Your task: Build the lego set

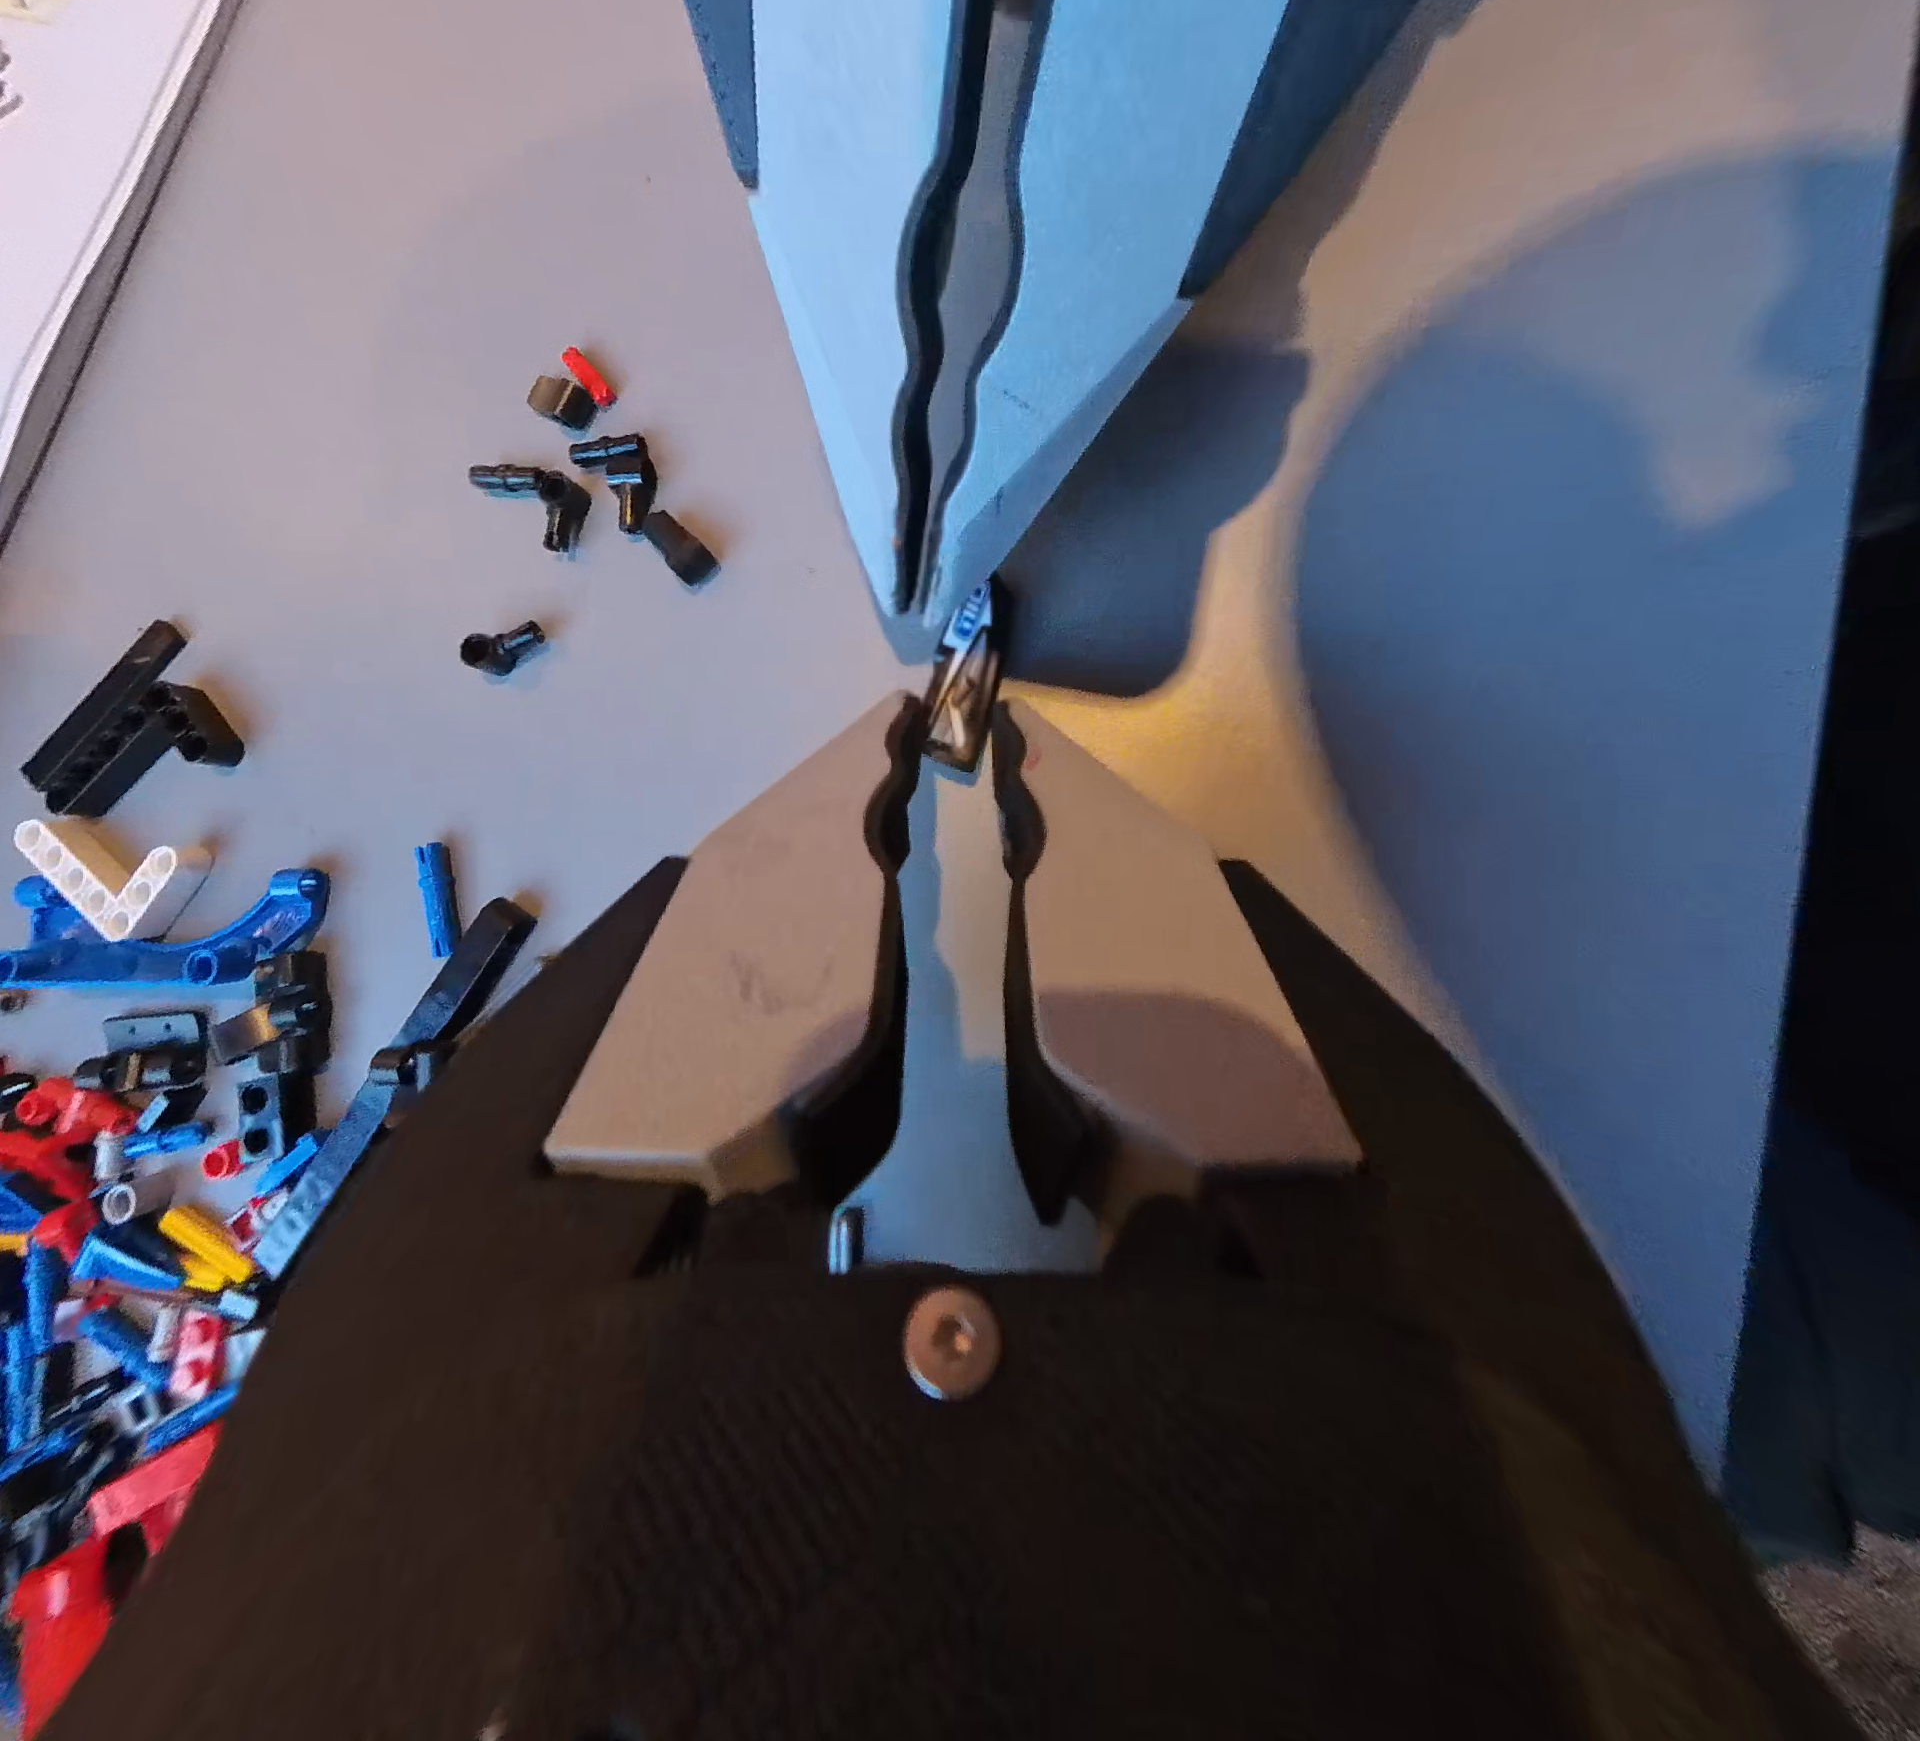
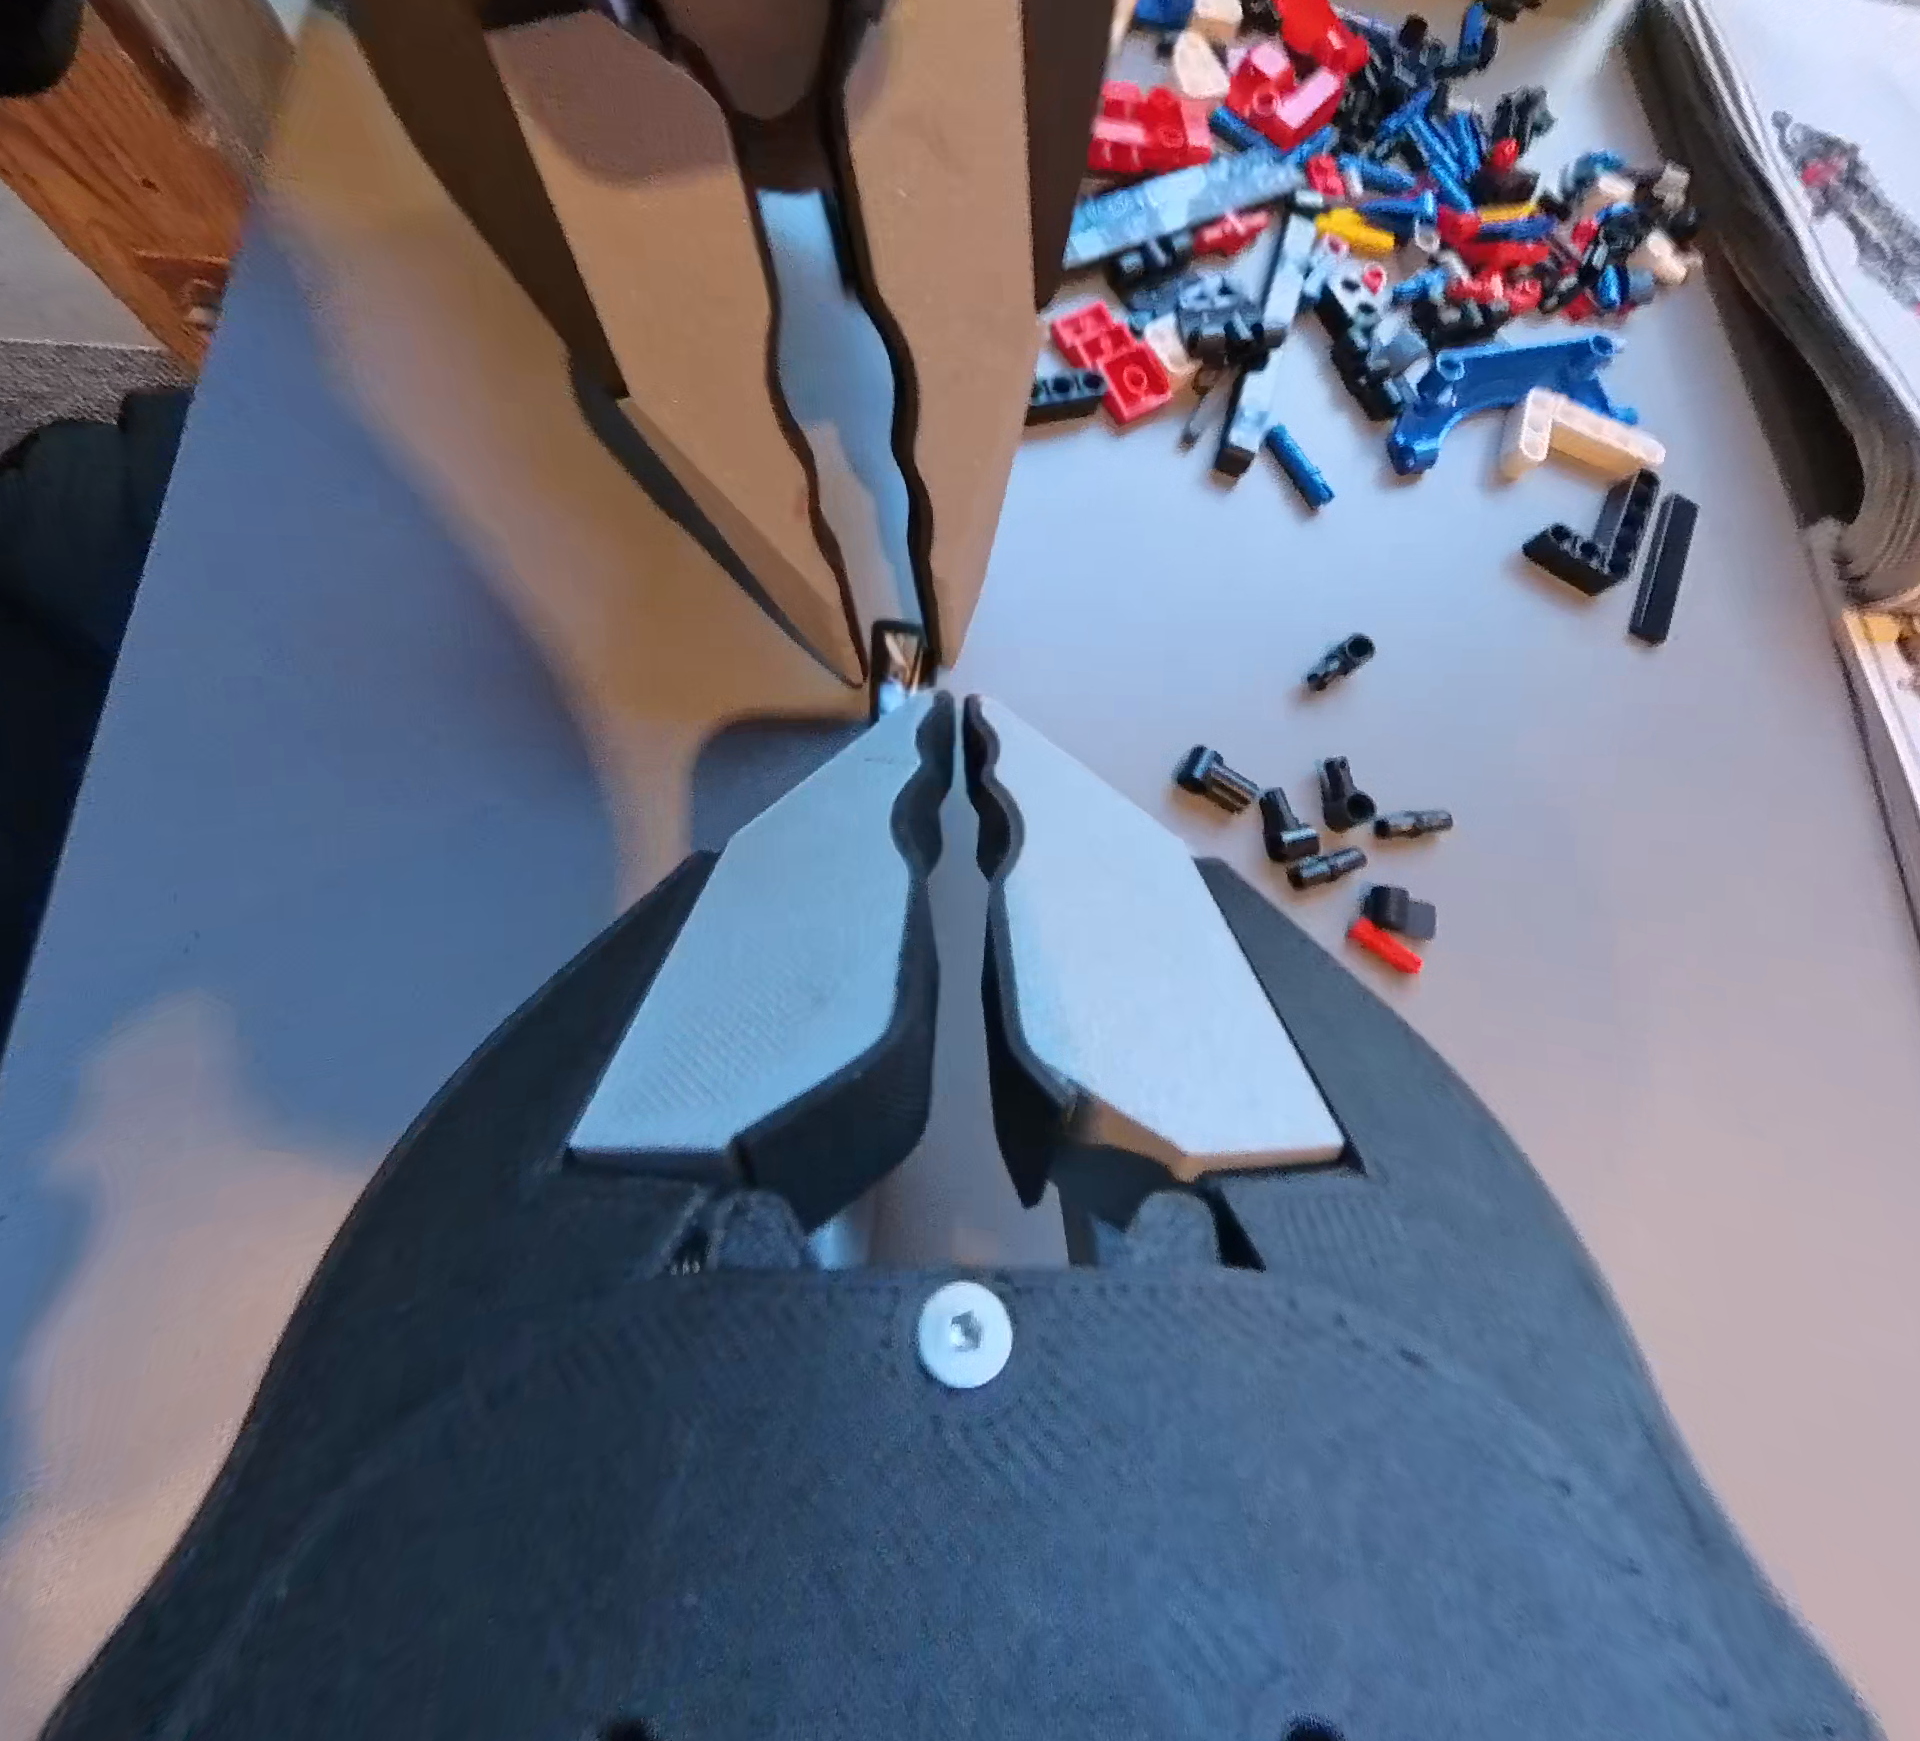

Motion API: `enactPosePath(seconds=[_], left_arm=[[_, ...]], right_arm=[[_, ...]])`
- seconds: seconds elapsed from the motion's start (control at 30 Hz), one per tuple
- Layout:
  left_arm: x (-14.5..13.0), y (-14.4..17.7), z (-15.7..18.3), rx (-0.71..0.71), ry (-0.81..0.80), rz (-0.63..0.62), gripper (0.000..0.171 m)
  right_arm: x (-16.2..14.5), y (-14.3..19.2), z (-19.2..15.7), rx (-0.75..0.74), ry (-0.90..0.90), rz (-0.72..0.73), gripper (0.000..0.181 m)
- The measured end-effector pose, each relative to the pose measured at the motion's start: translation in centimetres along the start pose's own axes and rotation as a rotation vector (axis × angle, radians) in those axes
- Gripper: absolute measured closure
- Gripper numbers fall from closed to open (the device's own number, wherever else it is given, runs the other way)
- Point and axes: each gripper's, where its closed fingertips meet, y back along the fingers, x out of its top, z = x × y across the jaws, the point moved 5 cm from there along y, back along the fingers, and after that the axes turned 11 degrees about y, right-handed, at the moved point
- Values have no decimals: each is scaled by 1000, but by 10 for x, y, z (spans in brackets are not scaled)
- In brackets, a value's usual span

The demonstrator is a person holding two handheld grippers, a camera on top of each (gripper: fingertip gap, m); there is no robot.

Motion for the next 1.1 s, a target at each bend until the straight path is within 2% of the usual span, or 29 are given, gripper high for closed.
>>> enactPosePath(seconds=[0.1, 0.17, 0.3, 0.4, 0.5, 0.63, 0.7, 0.83, 0.97, 1.1], left_arm=[[2, -5, 0, 65, -47, -35, 164], [8, -9, -2, 99, -64, -30, 163], [16, -12, -7, 120, 6, -27, 154], [14, 3, -15, 192, 52, -1, 151], [10, 23, -21, 259, 137, 52, 151], [12, 33, -13, 183, 291, 181, 150], [18, 31, -6, 136, 316, 219, 146], [39, 19, 6, 131, 223, 308, 142], [61, 8, -19, 335, 106, 369, 133], [96, 10, -44, 349, 92, 522, 131]], right_arm=[[-11, -1, -6, 46, -12, -58, 181], [-8, 2, -13, 58, 16, -40, 181], [2, 10, -18, 50, 35, 28, 181], [-3, 22, 0, -64, -11, 59, 181], [-2, 43, 23, -195, -94, 167, 181], [-1, 60, 37, -263, -186, 265, 181], [0, 60, 38, -278, -193, 271, 172], [1, 57, 36, -315, -157, 225, 165], [-6, 56, 44, -360, -162, 184, 166], [-24, 57, 60, -408, -241, 151, 159]])
